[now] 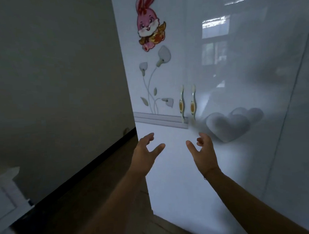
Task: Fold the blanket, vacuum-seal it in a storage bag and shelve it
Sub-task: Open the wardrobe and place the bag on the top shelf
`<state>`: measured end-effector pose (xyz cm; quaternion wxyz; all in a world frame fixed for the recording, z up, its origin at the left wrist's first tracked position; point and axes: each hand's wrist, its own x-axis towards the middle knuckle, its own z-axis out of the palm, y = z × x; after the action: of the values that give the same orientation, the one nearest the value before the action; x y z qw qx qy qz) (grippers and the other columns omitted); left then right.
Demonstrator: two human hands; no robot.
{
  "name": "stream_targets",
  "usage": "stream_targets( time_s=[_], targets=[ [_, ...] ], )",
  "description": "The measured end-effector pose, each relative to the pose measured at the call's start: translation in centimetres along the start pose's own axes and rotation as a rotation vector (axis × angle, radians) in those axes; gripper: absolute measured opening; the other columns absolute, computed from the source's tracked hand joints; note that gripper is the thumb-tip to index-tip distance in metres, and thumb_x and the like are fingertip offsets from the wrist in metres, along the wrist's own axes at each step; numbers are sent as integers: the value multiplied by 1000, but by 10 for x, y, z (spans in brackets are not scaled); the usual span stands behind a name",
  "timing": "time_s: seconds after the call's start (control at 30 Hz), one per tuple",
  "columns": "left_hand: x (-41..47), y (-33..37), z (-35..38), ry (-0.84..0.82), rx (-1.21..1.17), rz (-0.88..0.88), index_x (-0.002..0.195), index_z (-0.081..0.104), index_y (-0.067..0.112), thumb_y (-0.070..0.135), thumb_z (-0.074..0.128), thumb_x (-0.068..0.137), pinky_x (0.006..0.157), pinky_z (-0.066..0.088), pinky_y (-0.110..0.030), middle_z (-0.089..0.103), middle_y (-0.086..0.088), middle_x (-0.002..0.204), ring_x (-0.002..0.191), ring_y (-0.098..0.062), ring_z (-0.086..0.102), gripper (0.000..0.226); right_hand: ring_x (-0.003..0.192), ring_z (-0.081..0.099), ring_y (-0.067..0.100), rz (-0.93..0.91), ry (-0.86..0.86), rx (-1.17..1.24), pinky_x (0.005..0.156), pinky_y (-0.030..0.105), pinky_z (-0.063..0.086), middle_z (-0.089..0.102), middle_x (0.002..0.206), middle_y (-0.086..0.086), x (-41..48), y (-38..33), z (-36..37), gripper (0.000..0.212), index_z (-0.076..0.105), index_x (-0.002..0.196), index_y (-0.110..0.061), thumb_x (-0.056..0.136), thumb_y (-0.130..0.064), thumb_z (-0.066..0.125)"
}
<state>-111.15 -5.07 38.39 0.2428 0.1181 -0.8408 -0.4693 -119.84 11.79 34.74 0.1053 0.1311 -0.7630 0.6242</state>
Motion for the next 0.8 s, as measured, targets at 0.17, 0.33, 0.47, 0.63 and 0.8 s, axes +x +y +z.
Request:
stream_targets(
  time_s=[0.17,0.33,0.47,0.63,0.8],
  targets=[
    [99,19,35,-83,-104,64,139,47,21,37,69,86,97,39,-25,52,7,134,122,-5,45,59,111,51,19,-31,84,-47,96,30,43,51,119,2,72,8,14,53,45,135,-10,90,-29,66],
    [190,26,74,-180,-93,133,142,46,19,37,66,89,97,35,-21,51,4,139,123,-7,46,59,113,53,14,-69,65,5,100,38,49,55,123,0,151,30,45,49,51,130,-15,89,-37,66],
    [250,20,101,-193,-93,113,140,48,17,37,64,90,100,37,-23,52,3,138,128,-13,47,56,127,48,13,-57,-14,108,106,33,43,50,140,-1,202,48,79,59,45,139,-19,89,-42,64],
    [296,12,116,-198,-139,87,121,60,17,28,63,92,86,39,-11,62,5,117,105,-2,58,31,128,51,16,-48,-17,137,107,46,45,54,135,-3,238,67,109,73,48,137,-20,78,-62,59],
    [316,4,130,-230,-191,111,90,71,12,24,62,93,87,53,-29,66,5,82,78,-3,61,15,119,55,12,-35,-21,151,106,41,46,59,123,-7,245,77,112,37,55,127,-21,92,-26,64]
  ],
)
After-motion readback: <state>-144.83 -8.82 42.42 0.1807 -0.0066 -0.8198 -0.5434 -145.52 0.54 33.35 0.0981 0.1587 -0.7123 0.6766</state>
